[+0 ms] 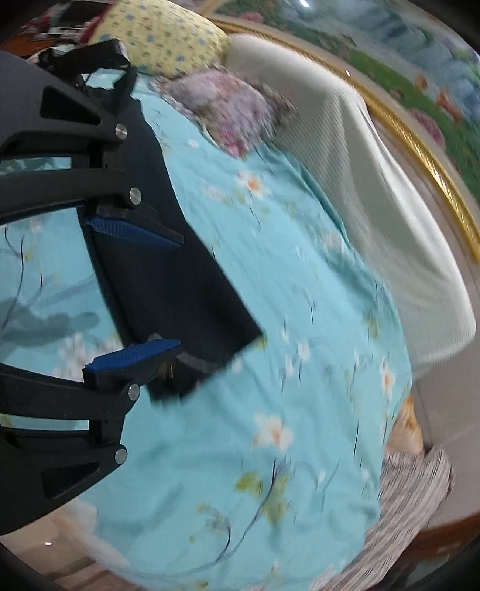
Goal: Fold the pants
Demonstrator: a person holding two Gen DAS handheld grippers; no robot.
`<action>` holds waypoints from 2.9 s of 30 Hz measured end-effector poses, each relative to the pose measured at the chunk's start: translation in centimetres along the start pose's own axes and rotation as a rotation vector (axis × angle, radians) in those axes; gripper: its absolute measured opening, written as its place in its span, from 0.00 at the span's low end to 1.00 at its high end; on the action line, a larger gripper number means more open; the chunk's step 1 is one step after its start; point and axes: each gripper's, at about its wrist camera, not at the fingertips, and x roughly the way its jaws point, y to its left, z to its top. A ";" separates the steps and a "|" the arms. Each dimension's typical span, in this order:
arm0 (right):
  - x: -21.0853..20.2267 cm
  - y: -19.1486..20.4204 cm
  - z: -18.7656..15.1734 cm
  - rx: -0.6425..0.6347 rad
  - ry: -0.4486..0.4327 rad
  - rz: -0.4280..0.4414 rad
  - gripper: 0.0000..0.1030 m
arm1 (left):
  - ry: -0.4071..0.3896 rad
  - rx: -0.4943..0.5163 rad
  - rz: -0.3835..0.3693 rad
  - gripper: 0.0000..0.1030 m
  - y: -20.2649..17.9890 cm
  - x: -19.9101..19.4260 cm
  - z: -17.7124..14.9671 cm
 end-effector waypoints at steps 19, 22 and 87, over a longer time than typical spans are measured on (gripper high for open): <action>6.5 17.9 -7.0 -0.437 0.200 0.365 0.51 | -0.113 -0.473 0.182 0.64 13.4 -5.5 0.3; 7.9 21.0 -8.6 -0.528 0.235 0.404 0.51 | -0.127 -0.533 0.167 0.64 14.6 -6.0 0.5; 16.3 38.5 -18.0 -0.895 0.565 0.438 0.06 | -0.222 -0.661 0.094 0.22 26.4 -9.5 -6.9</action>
